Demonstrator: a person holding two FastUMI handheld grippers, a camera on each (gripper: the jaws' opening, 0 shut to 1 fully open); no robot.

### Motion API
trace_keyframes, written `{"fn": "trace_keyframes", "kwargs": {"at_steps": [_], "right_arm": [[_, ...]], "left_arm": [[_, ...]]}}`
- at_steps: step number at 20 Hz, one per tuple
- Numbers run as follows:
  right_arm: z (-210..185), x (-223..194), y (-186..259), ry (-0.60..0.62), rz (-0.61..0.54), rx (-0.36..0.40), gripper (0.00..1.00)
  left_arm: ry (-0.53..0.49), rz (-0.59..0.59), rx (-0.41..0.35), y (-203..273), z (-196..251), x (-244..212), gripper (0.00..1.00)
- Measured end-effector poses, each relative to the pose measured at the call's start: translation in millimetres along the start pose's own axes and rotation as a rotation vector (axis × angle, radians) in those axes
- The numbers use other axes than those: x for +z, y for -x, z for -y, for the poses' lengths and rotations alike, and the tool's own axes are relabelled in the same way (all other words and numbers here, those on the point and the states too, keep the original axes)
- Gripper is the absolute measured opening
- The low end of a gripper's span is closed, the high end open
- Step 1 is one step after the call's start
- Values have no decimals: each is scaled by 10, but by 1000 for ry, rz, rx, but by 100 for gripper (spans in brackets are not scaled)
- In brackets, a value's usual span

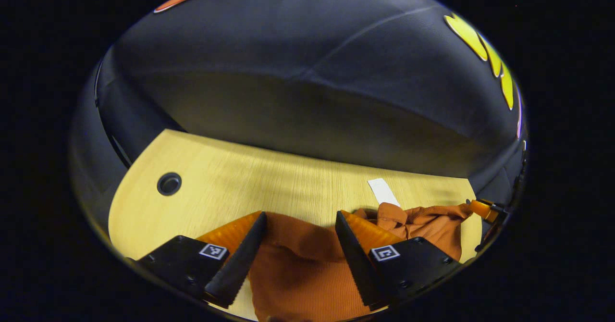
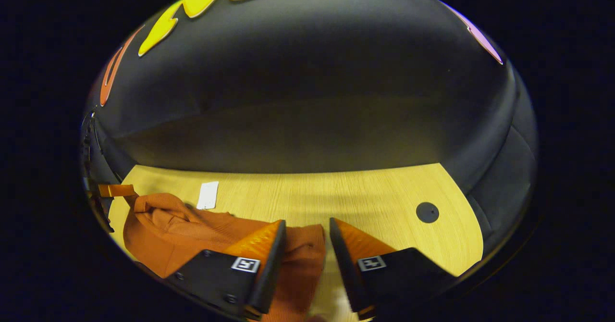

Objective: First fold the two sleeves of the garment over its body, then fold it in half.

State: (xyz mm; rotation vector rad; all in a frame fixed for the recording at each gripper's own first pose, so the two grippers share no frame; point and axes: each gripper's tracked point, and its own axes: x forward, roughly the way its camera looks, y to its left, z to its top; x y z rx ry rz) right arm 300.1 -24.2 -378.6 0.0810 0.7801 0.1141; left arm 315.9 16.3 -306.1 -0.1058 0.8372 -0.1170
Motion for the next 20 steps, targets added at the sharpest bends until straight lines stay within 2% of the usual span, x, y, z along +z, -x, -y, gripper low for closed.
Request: {"fn": "trace_keyframes", "kwargs": {"at_steps": [1, 2, 4, 7, 10, 12, 15, 17, 20], "right_arm": [[-17, 45, 84, 9, 5, 4, 65], [-69, 93, 188, 4, 2, 18, 73], [-108, 214, 420, 11, 33, 24, 82], [-211, 558, 864, 32, 144, 17, 83], [-351, 1003, 1526, 62, 289, 7, 82], [-534, 1273, 2009, 63, 392, 29, 83], [-736, 1588, 2681, 39, 539, 54, 83], [-840, 1642, 3160, 49, 603, 55, 82], [-964, 1604, 3648, 40, 639, 62, 83]], "left_arm": [[-15, 8, 7, 58, 10, 41, 99], [-30, 28, 22, 92, 14, 96, 99], [-52, 119, 43, 292, 108, 387, 100], [-83, 294, 42, 781, 321, 750, 99], [-70, 437, 40, 1338, 534, 1036, 99], [-74, 526, 30, 1699, 773, 1195, 99], [-142, 657, 17, 2390, 1000, 1334, 98], [-161, 716, 6, 2830, 1112, 1369, 100], [-143, 755, 19, 3207, 1154, 1323, 98]]}}
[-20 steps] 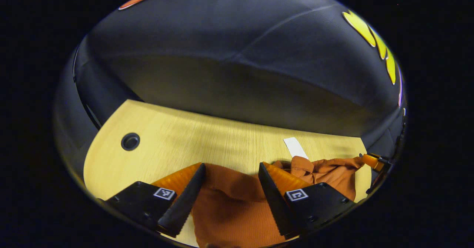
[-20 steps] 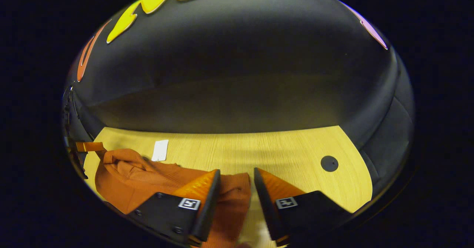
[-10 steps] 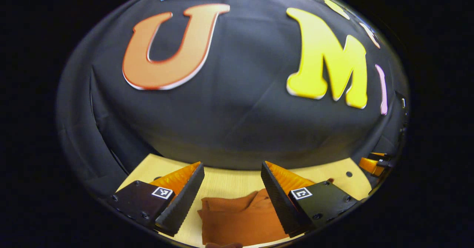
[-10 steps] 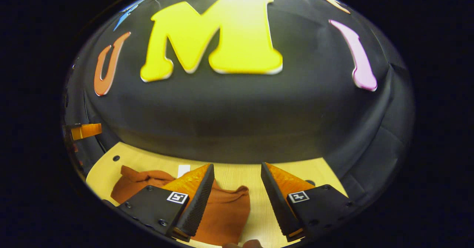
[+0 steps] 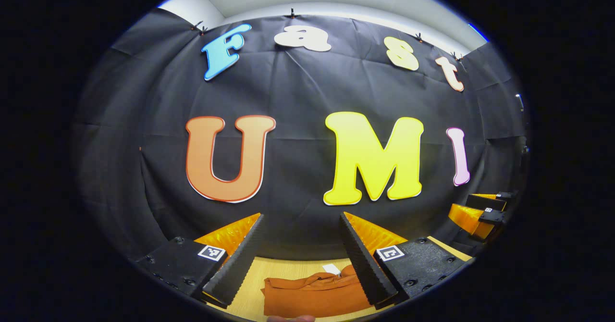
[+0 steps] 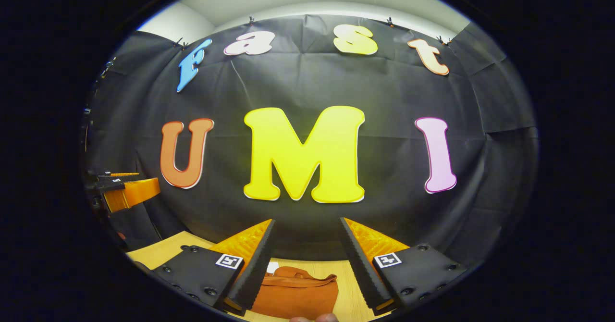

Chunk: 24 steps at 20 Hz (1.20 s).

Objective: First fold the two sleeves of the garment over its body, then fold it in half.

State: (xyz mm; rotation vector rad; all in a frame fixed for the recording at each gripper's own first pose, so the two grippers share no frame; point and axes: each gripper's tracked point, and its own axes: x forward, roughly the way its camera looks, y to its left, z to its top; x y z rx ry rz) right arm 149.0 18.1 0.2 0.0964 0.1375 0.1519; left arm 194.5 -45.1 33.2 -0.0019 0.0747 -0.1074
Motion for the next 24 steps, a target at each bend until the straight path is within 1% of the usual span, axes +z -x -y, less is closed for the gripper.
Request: {"fn": "trace_keyframes", "kwargs": {"at_steps": [2, 3, 4, 6, 7, 8, 9, 11, 12, 13, 17, 19, 21, 24], "right_arm": [[-51, 83, 232, -9, 22, -11, 82], [-72, 77, 350, -8, 26, -22, 84], [-107, 60, 482, -5, 32, -24, 87], [-230, -8, 769, 10, 68, -38, 88], [-269, -45, 888, 21, 79, -46, 88], [-319, -78, 984, 33, 86, -42, 88], [-401, -129, 1079, 39, 83, -34, 88], [-541, -266, 1227, 21, 59, -12, 88], [-587, -306, 1275, 9, 46, -7, 88], [-627, -378, 1328, -7, 28, -7, 87], [-629, -423, 1352, -32, 21, -25, 88], [-622, -440, 1345, -35, 19, -29, 88], [-609, -475, 1288, -29, 12, -29, 88], [-595, -443, 1277, -12, 23, -26, 88]], "left_arm": [[15, 14, 9, 263, -35, 45, 98], [11, 21, 20, 401, -73, 34, 93], [0, 30, 36, 532, -114, 15, 98], [-35, 69, 77, 793, -215, 12, 98], [-45, 75, 84, 902, -246, -17, 98], [-41, 73, 74, 1003, -222, -75, 100], [-28, 54, 56, 1096, -175, -146, 98], [-4, 39, 28, 1231, -115, -234, 98], [-3, 30, 19, 1286, -108, -279, 98], [-23, 24, 11, 1339, -98, -307, 98], [-57, 20, 8, 1355, -140, -341, 98], [-47, 8, 10, 1353, -160, -379, 98], [-12, -11, 26, 1325, -202, -442, 98], [2, -30, 32, 1310, -203, -503, 98]]}}
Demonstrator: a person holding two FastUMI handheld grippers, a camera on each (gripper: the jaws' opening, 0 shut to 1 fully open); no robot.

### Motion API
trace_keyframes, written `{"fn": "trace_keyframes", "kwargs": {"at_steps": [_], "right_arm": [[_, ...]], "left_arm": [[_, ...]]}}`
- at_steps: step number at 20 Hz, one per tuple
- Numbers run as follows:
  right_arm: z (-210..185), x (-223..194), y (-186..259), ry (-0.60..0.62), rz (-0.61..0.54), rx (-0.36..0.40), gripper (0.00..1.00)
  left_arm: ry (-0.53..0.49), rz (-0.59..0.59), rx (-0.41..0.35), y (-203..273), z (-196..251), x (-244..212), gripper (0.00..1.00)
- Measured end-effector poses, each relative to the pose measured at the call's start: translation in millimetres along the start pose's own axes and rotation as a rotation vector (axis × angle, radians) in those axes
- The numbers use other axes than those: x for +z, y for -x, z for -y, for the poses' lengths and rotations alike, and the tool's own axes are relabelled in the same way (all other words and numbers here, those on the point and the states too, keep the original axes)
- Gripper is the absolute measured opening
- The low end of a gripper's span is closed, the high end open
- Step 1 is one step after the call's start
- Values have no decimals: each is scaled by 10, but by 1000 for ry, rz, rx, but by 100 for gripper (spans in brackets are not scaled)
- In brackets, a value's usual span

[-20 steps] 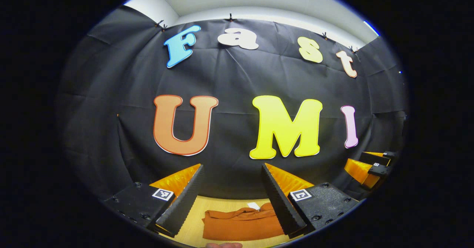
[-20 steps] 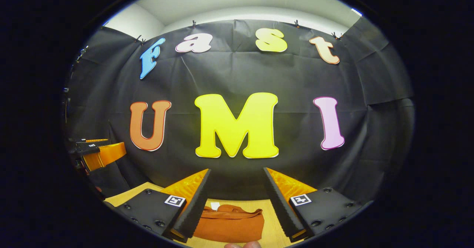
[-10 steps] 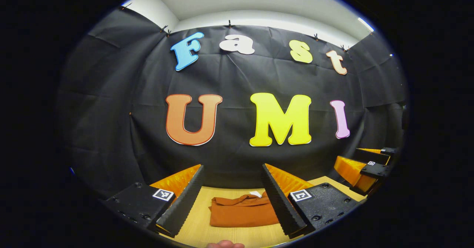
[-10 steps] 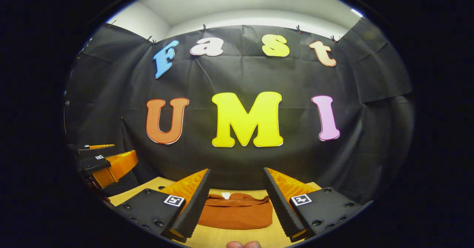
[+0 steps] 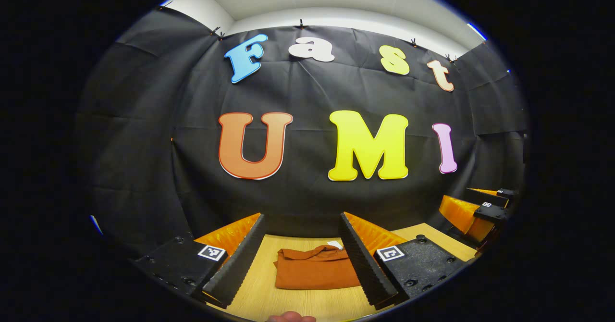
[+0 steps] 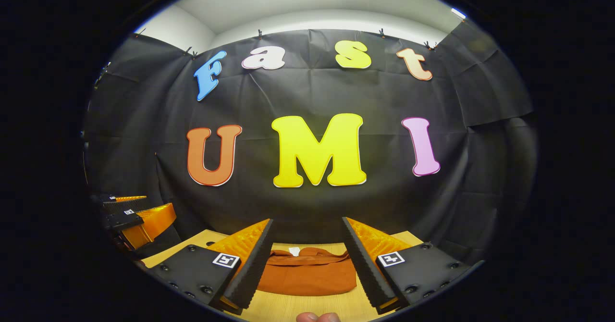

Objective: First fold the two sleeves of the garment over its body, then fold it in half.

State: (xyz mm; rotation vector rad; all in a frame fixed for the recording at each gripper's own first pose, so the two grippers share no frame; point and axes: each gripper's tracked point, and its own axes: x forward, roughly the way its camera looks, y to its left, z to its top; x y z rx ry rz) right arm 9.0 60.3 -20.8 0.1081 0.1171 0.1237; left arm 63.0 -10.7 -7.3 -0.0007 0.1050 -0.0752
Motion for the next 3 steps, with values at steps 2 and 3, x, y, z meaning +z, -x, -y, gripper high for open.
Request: {"fn": "trace_keyframes", "kwargs": {"at_steps": [2, 3], "right_arm": [[11, 9, -3, 8, 9, -4, 88], [6, 2, -4, 6, 7, -2, 88]], "left_arm": [[5, -6, 1, -1, -4, -27, 98], [4, -10, 1, 8, -1, -42, 98]]}}
